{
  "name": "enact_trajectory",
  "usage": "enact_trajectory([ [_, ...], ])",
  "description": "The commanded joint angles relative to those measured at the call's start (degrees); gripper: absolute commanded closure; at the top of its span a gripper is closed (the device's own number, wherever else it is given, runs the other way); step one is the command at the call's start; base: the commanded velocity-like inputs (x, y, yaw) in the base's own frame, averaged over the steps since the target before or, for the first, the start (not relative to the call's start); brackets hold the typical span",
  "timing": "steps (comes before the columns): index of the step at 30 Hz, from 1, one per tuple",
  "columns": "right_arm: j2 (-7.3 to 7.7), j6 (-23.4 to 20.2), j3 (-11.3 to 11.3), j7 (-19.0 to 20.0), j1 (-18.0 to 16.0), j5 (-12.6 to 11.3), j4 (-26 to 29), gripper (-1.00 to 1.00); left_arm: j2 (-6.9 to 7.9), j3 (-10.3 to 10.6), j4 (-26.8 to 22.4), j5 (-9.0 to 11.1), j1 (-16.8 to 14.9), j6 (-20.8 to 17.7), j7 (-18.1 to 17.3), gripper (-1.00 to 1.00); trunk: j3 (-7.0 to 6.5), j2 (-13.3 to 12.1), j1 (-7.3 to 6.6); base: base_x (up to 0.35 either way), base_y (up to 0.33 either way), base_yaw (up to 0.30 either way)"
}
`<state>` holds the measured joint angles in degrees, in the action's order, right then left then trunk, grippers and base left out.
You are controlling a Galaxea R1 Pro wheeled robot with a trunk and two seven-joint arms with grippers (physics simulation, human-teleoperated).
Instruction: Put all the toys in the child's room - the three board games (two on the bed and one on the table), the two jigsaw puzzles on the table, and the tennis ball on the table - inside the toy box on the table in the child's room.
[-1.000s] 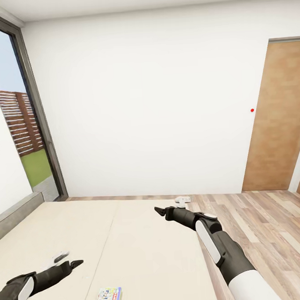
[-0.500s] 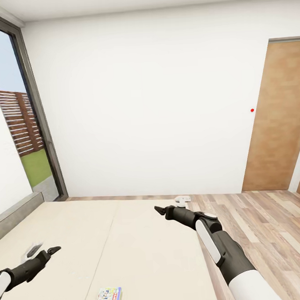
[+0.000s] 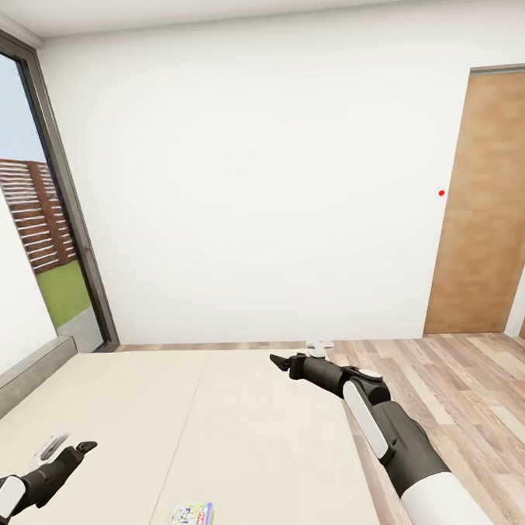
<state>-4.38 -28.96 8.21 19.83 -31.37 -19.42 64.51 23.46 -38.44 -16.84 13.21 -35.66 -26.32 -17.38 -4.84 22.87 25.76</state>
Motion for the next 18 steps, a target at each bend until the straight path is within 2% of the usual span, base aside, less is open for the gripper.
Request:
enact_trajectory([
  [1, -0.01, -0.33, -0.04, 0.00, -0.01, -0.29, 0.04, -1.00, -0.13, -0.44, -0.04, 0.39, -0.02, -0.30, 0.06, -1.00, 0.03, 0.05, 0.02, 0.000, 0.000, 0.000],
  [9, 0.01, -0.31, -0.05, -0.01, -0.01, -0.27, 0.13, -1.00, -2.20, -2.61, -0.03, 2.30, -0.03, 0.81, 1.75, -1.00, 0.03, 0.05, 0.02, 0.000, 0.000, 0.000],
  [14, -0.01, -0.31, -0.04, 0.01, -0.01, -0.28, 0.17, -1.00, -4.03, -3.30, -0.08, 2.82, -0.02, 1.38, 6.84, -1.00, 0.03, 0.05, 0.02, 0.000, 0.000, 0.000],
  [18, -0.06, -0.35, -0.04, -0.04, -0.01, -0.28, 0.17, -1.00, -4.97, -3.36, -0.11, 2.78, -0.04, 3.77, 9.08, -1.00, 0.03, 0.05, 0.02, 0.000, 0.000, 0.000],
])
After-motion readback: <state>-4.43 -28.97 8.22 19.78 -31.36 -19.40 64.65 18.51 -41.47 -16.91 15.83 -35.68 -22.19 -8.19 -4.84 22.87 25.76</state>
